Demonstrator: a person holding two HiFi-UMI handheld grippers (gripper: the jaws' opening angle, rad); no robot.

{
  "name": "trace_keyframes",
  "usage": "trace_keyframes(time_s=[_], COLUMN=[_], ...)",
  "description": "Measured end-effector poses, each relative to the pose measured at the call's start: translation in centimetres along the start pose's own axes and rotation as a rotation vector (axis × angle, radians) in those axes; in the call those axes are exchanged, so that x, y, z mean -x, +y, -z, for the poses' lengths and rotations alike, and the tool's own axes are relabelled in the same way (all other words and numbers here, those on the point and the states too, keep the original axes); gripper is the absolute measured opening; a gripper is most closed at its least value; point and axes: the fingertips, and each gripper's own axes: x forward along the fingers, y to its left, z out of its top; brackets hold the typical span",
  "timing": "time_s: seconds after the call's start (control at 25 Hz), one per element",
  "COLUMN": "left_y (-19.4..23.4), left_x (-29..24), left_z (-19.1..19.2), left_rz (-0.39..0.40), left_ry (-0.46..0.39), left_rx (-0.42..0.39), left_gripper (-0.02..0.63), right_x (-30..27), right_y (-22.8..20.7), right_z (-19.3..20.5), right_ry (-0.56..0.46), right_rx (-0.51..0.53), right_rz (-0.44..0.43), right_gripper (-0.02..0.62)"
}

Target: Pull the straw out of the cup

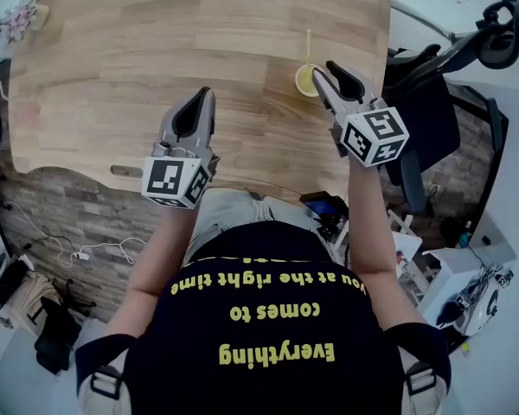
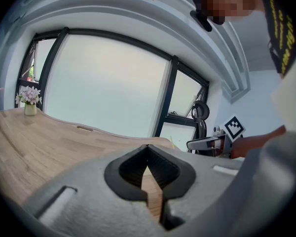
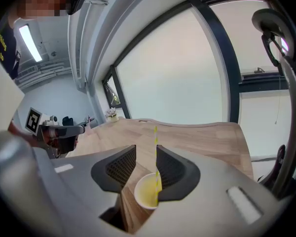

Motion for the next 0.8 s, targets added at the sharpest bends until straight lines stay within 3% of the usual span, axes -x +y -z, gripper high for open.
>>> trace_keyframes(time_s=[0.8], left_y=[1.6], left_x=[-1.2], left_z=[0.8], left_rz=[-0.029], left_ry=[0.02], left_rx=[0.005], left_gripper=[0.0], right_x=[-4.6], right_y=[-1.7], right_z=[3.3], right_ry=[0.135], right_rx=[-0.017], right_rz=[-0.008], right_gripper=[0.112])
